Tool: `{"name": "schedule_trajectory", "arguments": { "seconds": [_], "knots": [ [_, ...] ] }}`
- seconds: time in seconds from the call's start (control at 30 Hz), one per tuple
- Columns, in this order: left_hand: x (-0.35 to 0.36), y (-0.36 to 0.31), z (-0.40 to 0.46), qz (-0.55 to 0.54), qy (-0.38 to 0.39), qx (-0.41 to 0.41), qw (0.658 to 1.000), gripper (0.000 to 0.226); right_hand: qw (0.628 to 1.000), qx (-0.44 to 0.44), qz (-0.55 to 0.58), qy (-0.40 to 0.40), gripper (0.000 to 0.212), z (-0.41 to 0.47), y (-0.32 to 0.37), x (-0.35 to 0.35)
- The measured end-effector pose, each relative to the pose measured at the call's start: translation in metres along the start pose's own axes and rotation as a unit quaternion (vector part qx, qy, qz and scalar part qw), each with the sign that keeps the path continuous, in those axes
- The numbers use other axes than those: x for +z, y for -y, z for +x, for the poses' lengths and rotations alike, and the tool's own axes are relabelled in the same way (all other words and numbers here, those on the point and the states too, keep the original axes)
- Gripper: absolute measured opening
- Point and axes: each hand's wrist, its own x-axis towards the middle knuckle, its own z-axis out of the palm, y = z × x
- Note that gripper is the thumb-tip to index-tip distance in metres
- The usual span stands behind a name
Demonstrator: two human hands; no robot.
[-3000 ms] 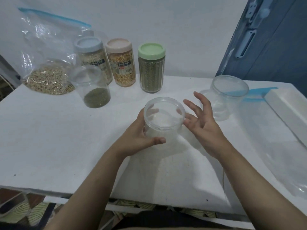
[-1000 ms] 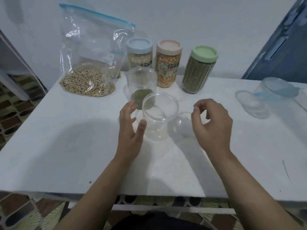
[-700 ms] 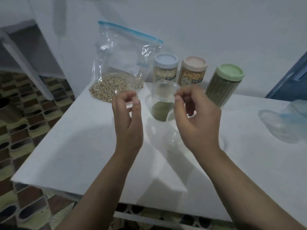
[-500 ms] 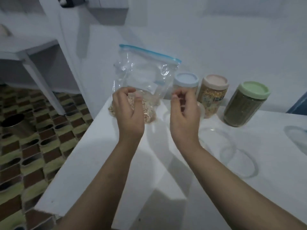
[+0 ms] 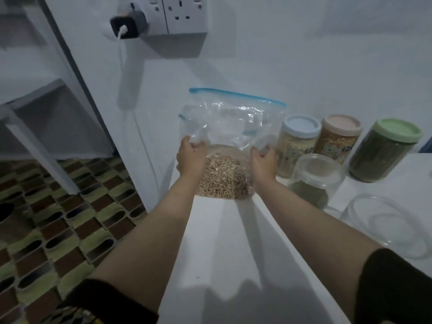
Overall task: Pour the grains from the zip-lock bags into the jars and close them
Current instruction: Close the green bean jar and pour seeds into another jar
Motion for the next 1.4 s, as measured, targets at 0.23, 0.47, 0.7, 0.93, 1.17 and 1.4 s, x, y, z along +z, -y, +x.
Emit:
{"name": "schedule_trajectory", "arguments": {
  "seconds": [0.23,0.47,0.7,0.93,1.17,1.4],
  "knots": [
    [-0.026,-0.016,-0.027,-0.175,-0.031,0.145,0.973,0.006,0.987,-0.105,0.123,0.0,0.023,-0.036,0.034,-0.017],
    [-0.071,-0.063,-0.064,-0.307,-0.038,0.226,0.924,0.01,0.946,-0.278,0.17,-0.008,0.011,-0.095,0.075,-0.055],
    [-0.096,-0.079,-0.091,-0.329,-0.056,0.228,0.915,0.021,0.943,-0.278,0.165,-0.083,0.041,-0.124,0.095,-0.078],
    [-0.1,-0.073,-0.099,-0.248,-0.064,0.263,0.93,0.013,0.912,-0.284,-0.289,-0.07,0.065,-0.123,0.093,-0.085],
    [-0.111,-0.093,-0.109,-0.115,-0.107,0.38,0.912,0.021,0.838,-0.42,-0.348,0.029,0.033,-0.154,0.141,-0.073],
    [-0.13,-0.094,-0.105,-0.115,-0.09,0.403,0.904,0.022,0.794,-0.557,-0.228,0.082,0.028,-0.164,0.167,-0.031]
  ]
}}
